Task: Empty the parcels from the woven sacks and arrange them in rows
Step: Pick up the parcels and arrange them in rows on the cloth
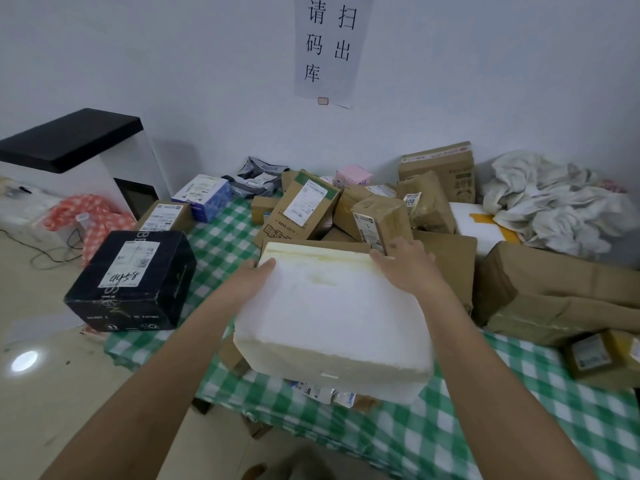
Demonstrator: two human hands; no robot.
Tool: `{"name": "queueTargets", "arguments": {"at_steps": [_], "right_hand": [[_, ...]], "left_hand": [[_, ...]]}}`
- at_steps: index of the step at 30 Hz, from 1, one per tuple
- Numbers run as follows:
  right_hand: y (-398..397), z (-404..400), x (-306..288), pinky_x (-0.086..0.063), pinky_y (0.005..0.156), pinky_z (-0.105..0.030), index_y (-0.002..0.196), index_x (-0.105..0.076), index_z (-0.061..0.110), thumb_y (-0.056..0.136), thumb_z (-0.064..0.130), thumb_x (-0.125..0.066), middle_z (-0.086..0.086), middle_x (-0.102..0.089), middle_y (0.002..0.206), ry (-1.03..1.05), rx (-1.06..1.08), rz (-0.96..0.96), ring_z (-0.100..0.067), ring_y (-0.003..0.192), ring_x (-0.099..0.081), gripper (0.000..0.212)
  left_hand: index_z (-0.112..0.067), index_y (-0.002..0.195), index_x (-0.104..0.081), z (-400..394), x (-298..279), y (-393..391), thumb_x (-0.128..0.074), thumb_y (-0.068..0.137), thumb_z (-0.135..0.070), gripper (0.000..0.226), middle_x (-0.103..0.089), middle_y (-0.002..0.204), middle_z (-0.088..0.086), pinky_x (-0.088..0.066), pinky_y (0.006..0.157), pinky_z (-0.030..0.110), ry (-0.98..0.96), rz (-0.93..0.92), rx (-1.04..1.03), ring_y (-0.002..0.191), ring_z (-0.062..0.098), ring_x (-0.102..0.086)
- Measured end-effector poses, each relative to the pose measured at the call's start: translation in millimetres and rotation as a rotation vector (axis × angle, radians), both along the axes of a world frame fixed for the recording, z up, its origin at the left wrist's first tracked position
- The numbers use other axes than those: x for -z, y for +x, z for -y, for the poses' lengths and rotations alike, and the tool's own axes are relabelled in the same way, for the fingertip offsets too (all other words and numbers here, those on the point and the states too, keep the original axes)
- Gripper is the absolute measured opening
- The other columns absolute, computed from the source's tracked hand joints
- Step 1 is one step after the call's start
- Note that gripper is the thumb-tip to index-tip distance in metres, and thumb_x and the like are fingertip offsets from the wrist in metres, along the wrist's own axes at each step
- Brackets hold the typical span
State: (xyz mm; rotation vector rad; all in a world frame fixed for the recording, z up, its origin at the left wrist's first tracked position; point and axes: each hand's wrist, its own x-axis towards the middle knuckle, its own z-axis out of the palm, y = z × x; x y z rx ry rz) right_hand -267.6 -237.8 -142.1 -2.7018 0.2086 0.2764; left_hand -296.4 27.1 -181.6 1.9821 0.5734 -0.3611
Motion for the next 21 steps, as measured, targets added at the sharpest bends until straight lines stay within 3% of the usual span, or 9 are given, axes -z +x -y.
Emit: {"name": "queueTargets", "arguments": {"at_steps": [7, 12, 15, 21], "right_hand": [[-10.8, 9.9, -0.1, -0.038, 0.099, -0.036, 0.15, -0.027, 0.018, 0.09, 0.065, -0.045, -0.008, -0.03, 0.152, 0.179, 0.042, -0.014, -0.027, 0.135, -0.038, 0.078], [-14.2, 5.5, -4.5, -0.042, 0.093, -0.035, 0.142, -0.041, 0.016, 0.094, 0.058, -0.045, -0.009, -0.044, 0.142, 0.14, 0.028, 0.067, -0.027, 0.125, -0.047, 0.064], [-10.6, 3.8, -10.9, -0.042, 0.086, -0.034, 0.135, -0.048, 0.016, 0.094, 0.057, -0.045, -0.007, -0.05, 0.136, 0.12, 0.016, 0.121, -0.027, 0.119, -0.052, 0.058], [17.2, -11.5, -46.2, -0.045, 0.089, -0.034, 0.12, -0.063, 0.023, 0.094, 0.043, -0.051, -0.001, -0.059, 0.128, 0.286, 0.019, 0.359, -0.023, 0.118, -0.054, 0.035]], "left_hand": [[-0.01, 0.139, -0.044, -1.3, 6.3, 3.0, -0.04, 0.095, -0.055, 0.063, -0.053, 0.135, 0.01, -0.04, 0.105, 0.042, -0.023, -0.022, -0.022, 0.12, 0.029, -0.052], [-0.007, 0.146, -0.034, 3.5, 4.2, 2.5, -0.033, 0.1, -0.048, 0.062, -0.043, 0.144, 0.013, -0.035, 0.106, 0.039, 0.027, -0.017, -0.02, 0.127, 0.031, -0.045], [-0.005, 0.142, -0.04, -1.3, -2.1, 4.5, -0.033, 0.099, -0.049, 0.061, -0.046, 0.141, 0.014, -0.038, 0.105, 0.042, 0.042, 0.03, -0.017, 0.124, 0.033, -0.048], [-0.011, 0.144, -0.036, -10.5, -46.9, 30.2, -0.033, 0.099, -0.052, 0.061, -0.044, 0.144, 0.01, -0.037, 0.107, 0.039, 0.086, 0.166, -0.109, 0.126, 0.029, -0.048]]}}
